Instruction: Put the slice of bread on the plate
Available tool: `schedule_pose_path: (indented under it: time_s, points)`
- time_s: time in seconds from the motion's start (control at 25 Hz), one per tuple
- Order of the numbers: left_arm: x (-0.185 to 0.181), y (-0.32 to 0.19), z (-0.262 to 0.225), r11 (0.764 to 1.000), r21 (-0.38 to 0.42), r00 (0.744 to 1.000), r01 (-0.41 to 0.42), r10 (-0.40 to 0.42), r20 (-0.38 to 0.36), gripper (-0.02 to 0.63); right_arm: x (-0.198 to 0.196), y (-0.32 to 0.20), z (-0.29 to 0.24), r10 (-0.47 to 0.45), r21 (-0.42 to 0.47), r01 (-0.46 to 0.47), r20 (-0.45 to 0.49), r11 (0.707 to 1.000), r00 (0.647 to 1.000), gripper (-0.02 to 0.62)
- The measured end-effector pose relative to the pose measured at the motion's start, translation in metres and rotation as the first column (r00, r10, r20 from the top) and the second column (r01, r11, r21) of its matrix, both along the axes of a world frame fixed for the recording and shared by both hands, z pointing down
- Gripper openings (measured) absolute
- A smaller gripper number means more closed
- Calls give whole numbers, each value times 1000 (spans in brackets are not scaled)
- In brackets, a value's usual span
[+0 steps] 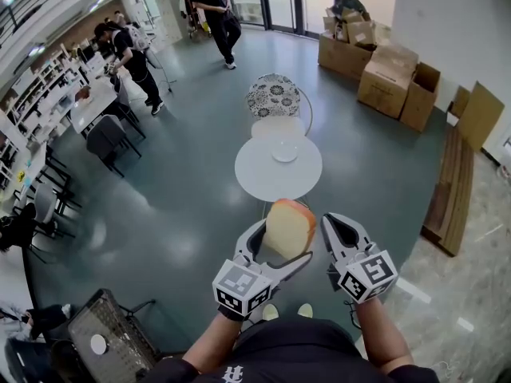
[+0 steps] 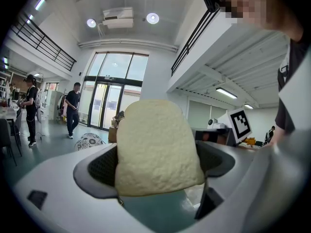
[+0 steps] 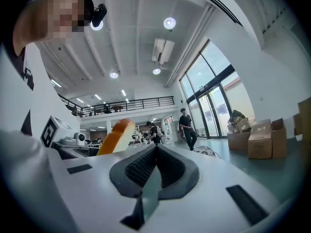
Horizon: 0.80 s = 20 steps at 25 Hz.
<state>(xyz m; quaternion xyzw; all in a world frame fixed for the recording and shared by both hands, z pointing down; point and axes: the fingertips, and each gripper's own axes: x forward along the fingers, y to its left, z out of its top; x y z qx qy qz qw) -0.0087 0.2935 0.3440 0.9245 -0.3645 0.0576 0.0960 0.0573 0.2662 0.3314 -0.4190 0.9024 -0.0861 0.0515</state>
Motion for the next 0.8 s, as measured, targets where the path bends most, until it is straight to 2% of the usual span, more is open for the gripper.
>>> schedule_pose_path:
  time_s: [0.8]
  points:
    - [30, -1, 8, 999, -13, 999, 48, -48, 15, 517, 36, -1, 9, -30, -7, 30, 22, 1000, 999, 6]
